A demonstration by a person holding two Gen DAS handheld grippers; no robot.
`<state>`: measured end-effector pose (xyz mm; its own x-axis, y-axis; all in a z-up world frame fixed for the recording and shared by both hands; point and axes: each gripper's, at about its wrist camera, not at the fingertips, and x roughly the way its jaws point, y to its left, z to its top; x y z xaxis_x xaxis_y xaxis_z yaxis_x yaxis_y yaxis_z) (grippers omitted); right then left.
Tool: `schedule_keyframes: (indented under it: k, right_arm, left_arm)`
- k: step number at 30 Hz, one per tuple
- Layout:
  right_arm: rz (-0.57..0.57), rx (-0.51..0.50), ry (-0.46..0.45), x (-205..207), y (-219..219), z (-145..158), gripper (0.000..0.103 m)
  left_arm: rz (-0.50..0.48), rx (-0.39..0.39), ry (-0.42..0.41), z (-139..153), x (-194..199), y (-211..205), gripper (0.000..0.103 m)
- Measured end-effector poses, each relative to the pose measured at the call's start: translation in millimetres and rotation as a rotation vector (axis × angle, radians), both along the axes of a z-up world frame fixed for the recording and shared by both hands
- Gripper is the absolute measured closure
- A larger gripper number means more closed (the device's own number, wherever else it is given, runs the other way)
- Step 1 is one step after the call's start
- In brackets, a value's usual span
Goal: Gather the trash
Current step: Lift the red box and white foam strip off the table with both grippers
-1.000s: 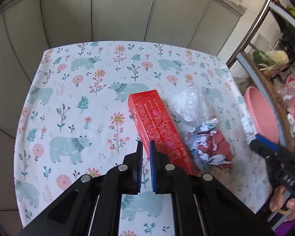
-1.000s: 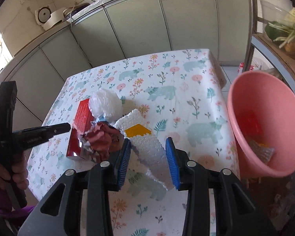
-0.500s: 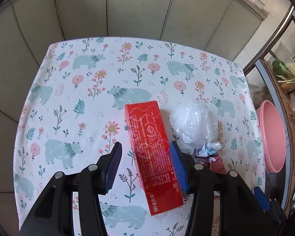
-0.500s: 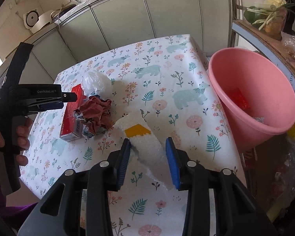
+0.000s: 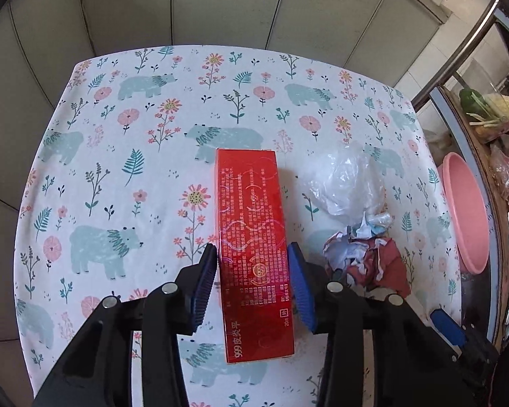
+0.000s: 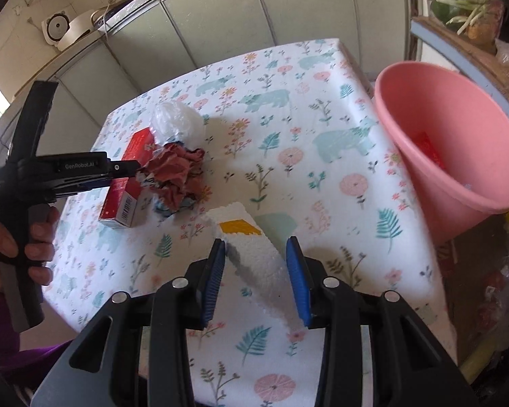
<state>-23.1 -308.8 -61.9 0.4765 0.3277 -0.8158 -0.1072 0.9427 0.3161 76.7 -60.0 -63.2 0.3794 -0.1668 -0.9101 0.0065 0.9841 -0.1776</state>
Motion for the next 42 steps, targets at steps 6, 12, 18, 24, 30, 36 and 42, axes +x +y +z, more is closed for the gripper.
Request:
schedule_keyframes:
  k: [6,12,18,24,30,36,42]
  right_arm:
    - [0.047,0.019,0.022,-11,2,0,0.065]
    - [0.102,-0.011,0.054,-15,4,4,0.065]
    - [0.148,-0.069,0.055,-22,17,-1,0.057]
    - [0.205,-0.084,0.026,-32,29,3,0.056]
    - [0.156,-0.022,-0.042,-37,8,25,0.056]
    - [0.153,-0.025,-0.065,-39,-8,38,0.056]
    - [0.258,-0.111,-0.058,-40,13,27,0.056]
  left_arm:
    - [-0.053,-0.009,-0.014,1,-20,22,0.062]
    - [-0.090,-0.008,0.011,-2,-28,36,0.058]
    - [-0.116,0.024,0.013,-6,-28,33,0.058]
    - [-0.127,0.046,0.007,-7,-31,31,0.058]
    - [-0.121,0.035,0.010,-5,-41,35,0.058]
    - [-0.126,0.037,0.003,-6,-47,39,0.058]
    - [-0.133,0.045,0.000,-5,-49,41,0.058]
